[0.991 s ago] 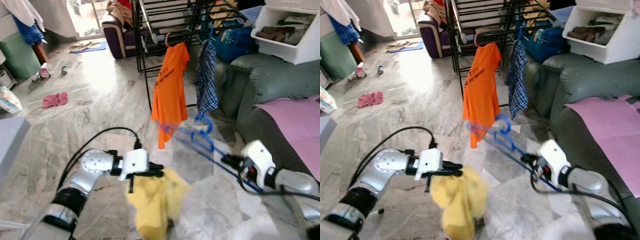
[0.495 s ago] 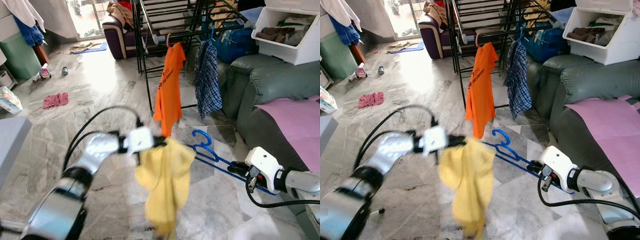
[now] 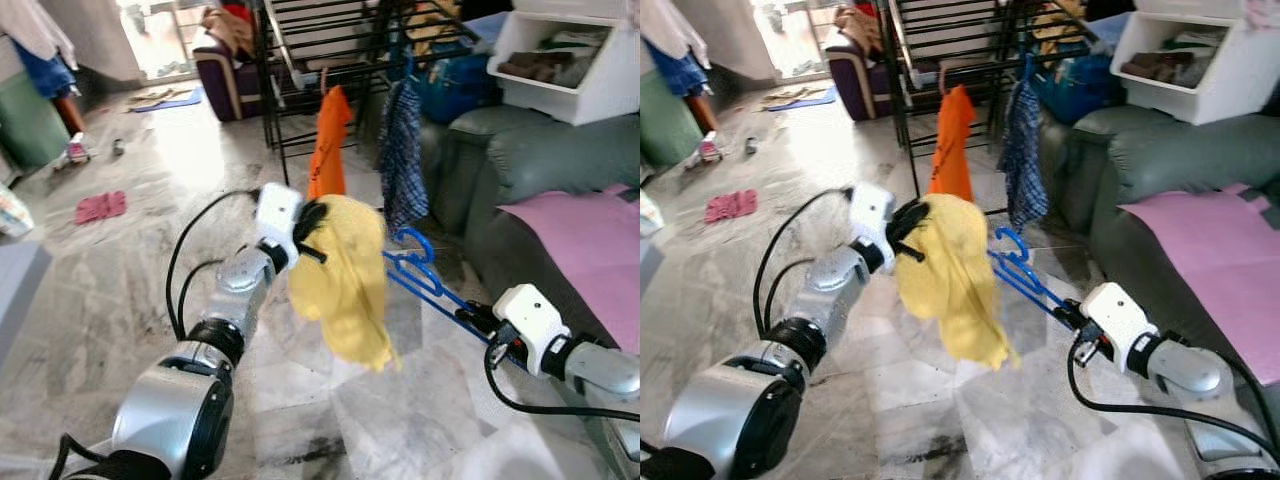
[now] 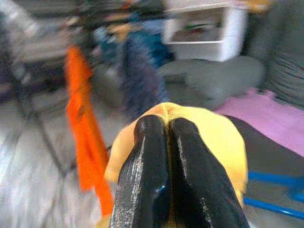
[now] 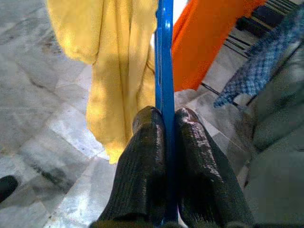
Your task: Hang hanger
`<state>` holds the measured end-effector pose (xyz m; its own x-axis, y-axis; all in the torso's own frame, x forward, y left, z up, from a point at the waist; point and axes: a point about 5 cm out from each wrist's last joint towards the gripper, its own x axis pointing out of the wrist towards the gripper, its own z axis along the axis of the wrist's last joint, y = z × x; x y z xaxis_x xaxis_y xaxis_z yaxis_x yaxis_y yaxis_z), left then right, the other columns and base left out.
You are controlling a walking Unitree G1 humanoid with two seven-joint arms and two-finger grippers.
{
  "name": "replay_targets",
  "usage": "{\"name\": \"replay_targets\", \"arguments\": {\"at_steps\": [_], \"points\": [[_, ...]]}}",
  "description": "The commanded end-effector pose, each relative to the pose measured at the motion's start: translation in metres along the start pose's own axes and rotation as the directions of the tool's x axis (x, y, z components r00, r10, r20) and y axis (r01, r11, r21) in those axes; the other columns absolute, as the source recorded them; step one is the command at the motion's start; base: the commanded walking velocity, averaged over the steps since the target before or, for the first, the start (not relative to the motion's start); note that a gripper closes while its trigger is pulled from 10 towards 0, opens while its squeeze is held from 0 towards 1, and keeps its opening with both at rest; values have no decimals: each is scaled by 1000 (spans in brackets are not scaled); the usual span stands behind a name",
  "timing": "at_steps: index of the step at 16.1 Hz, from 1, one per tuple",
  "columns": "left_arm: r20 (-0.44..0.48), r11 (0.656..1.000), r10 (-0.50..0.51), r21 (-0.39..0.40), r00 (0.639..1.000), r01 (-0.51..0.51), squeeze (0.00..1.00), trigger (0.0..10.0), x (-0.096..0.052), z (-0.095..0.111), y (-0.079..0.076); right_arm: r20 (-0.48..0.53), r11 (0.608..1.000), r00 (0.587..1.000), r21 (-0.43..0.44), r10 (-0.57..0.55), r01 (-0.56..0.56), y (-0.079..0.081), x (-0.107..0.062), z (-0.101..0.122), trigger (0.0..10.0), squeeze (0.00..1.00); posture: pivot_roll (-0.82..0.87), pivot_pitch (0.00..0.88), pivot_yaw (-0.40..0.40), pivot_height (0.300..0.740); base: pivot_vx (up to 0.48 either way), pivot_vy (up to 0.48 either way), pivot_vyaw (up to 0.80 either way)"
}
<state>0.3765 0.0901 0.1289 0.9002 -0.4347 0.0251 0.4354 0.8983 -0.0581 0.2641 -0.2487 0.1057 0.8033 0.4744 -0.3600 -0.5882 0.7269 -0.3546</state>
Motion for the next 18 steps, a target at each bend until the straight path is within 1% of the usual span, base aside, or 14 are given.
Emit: {"name": "replay_targets", "arguments": {"at_steps": [1, 2, 3, 6, 7, 8, 11, 12, 13, 14, 15, 16, 17, 18], "points": [[-58, 989, 136, -47, 989, -139, 0, 10000, -10, -14, 15, 74, 998, 996, 15, -55, 55, -5, 0, 14, 10000, 0, -151, 0, 77, 740, 0, 0, 0], [-100, 973, 212, -72, 972, -220, 0, 10000, -16, -24, 22, 104, 989, 986, 78, -133, 125, -8, 2, 16, 10000, 0, -151, 0, 68, 740, 0, 0, 0], [-138, 956, 257, -110, 956, -273, 0, 10000, -23, -34, 27, 123, 950, 951, 176, -283, 260, -15, 5, 17, 10000, 0, -148, 0, 58, 740, 0, 0, 0], [-155, 942, 300, -108, 941, -318, 0, 10000, -40, -50, 37, 47, 831, 888, 379, -458, 408, -7, 13, 4, 10000, 0, -137, 0, 37, 740, 0, 0, 0], [-167, 939, 318, -82, 933, -334, 0, 10000, -48, -56, 40, 9, 805, 880, 406, -476, 432, 2, 18, -1, 10000, 0, -127, 0, 28, 740, 0, 0, 0], [-223, 906, 408, -22, 885, -423, 0, 10000, -77, -78, 58, -69, 773, 873, 436, -482, 461, 30, 33, -11, 10000, 0, -116, 0, 20, 740, 0, 0, 0], [-223, 885, 456, 16, 862, -464, 0, 10000, -96, -86, 69, -116, 729, 850, 463, -514, 504, 39, 42, -14, 10000, 0, -79, 0, 4, 740, 0, 0, 0], [-221, 881, 467, 28, 856, -473, 0, 10000, -105, -90, 73, -158, 678, 832, 509, -533, 531, 42, 47, -18, 10000, 0, -63, 0, -3, 740, 0, 0, 0], [-231, 876, 475, 36, 849, -481, 0, 10000, -110, -94, 73, -188, 646, 819, 530, -542, 549, 45, 51, -21, 10000, 0, -51, 0, -8, 740, 0, 0, 0], [-237, 869, 488, 40, 840, -493, 0, 10000, -115, -98, 73, -209, 632, 814, 537, -542, 559, 49, 56, -23, 10000, 0, -36, 0, -13, 740, 0, 0, 0], [-227, 843, 529, 32, 818, -536, 0, 10000, -119, -98, 76, -223, 644, 822, 528, -524, 554, 59, 67, -23, 10000, 0, -17, 0, -21, 740, 0, 0, 0], [-225, 837, 539, 28, 812, -547, 0, 10000, -120, -97, 77, -223, 649, 825, 524, -520, 551, 61, 69, -23, 10000, 0, -17, 0, -21, 740, 0, 0, 0], [-209, 825, 557, 28, 804, -565, 0, 10000, -123, -95, 83, -237, 682, 834, 486, -499, 546, 64, 73, -24, 10000, 0, 7, 0, -30, 740, 0, 0, 0], [-189, 825, 564, 72, 804, -561, 0, 10000, -129, -92, 89, -234, 704, 819, 422, -525, 572, 59, 77, -23, 10000, 0, 36, 0, -43, 740, 0, 0, 0]]}}
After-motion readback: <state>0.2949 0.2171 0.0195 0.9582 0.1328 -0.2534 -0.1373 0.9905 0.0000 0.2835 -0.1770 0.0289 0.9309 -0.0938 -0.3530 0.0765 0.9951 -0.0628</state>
